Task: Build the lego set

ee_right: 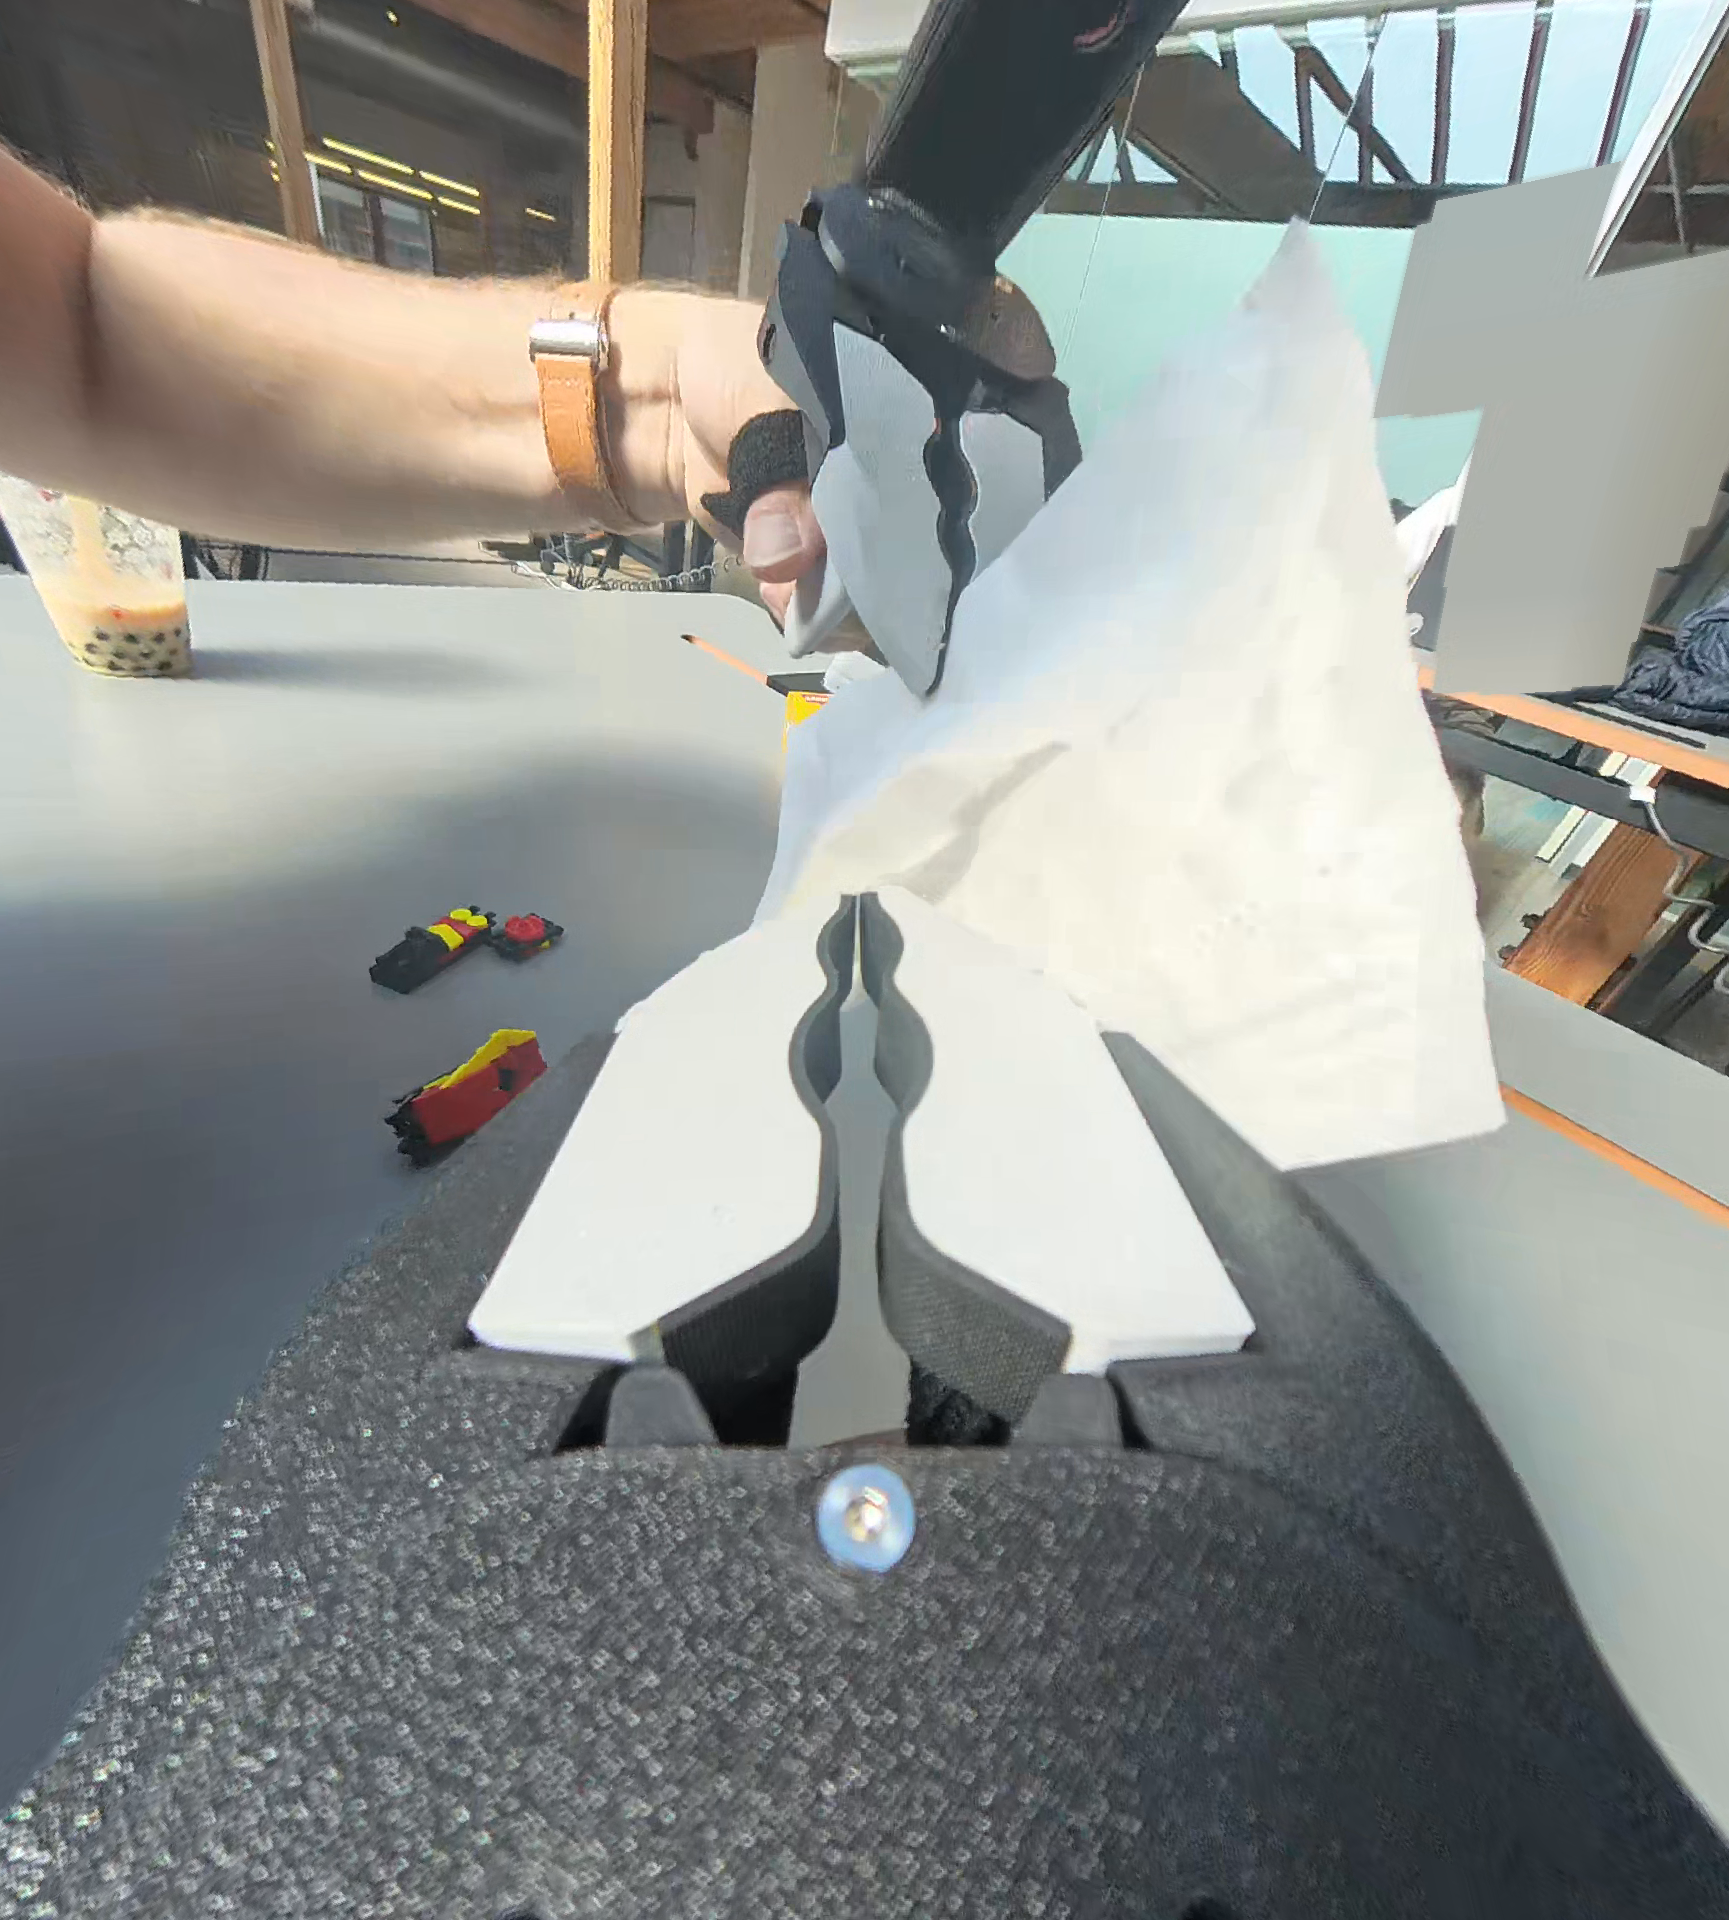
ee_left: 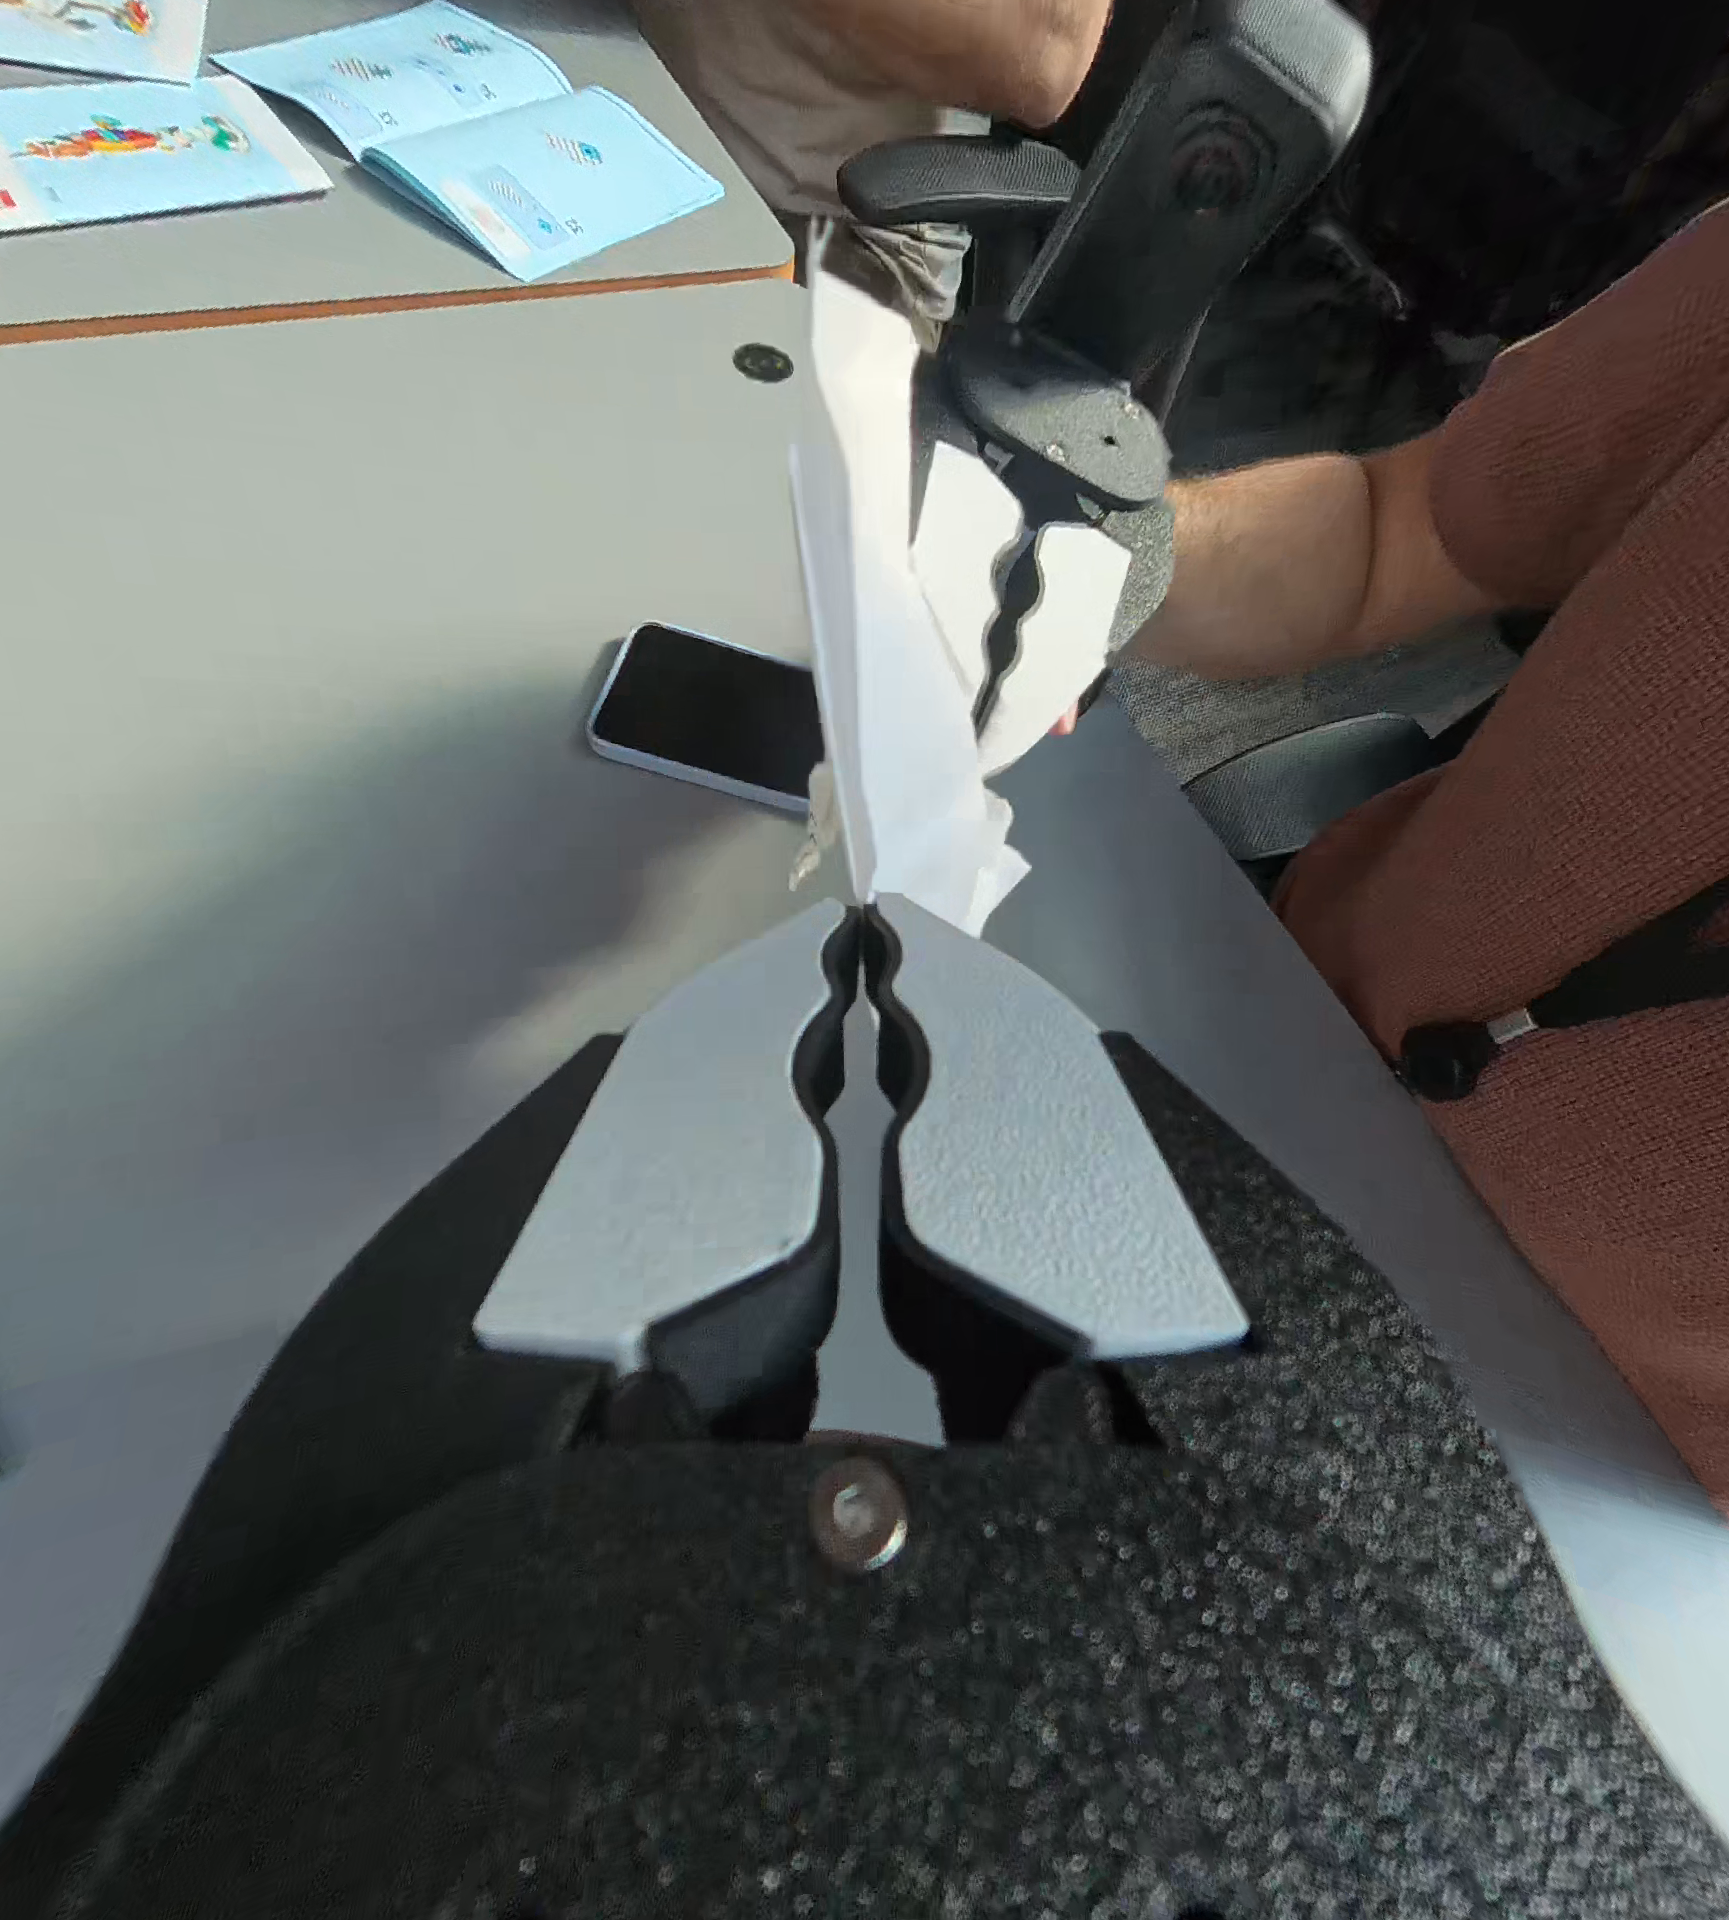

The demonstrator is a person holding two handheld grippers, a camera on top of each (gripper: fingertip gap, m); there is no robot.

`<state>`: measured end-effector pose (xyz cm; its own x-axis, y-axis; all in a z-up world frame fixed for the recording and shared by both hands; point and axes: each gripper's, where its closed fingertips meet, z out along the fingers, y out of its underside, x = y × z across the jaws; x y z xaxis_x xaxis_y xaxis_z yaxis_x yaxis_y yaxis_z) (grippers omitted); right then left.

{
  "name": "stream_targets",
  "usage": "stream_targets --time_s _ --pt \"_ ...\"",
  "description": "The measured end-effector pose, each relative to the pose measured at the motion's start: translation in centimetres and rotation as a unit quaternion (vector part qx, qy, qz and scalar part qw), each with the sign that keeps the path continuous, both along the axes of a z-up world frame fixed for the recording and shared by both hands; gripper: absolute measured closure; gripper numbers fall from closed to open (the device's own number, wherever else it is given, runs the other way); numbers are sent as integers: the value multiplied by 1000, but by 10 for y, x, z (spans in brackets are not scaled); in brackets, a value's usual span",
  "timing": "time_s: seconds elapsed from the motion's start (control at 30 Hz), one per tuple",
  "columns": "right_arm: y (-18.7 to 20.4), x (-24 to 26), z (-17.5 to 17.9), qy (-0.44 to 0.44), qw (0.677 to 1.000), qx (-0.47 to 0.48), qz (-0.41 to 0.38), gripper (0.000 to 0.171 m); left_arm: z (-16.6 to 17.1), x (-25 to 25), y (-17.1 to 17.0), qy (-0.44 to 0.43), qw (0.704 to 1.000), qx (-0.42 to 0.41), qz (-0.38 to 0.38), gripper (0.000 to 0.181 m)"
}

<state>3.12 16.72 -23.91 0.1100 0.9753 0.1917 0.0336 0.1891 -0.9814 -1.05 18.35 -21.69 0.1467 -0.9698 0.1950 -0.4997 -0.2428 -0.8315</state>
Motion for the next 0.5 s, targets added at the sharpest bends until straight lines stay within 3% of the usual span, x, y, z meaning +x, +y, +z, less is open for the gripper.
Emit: stream_targets --time_s 0.17,0.37,0.5 --pt "4 -2 3 -32 995 83 -34 163 5 -5 -8 -63 998 -8 -11 181" --pt "8 3 -2 -48 984 164 -41 170 15 -8 -22 -109 992 -46 -49 181" --pt "1 5 12 -4 990 136 -34 166 16 -8 -18 -113 992 -50 -40 181"
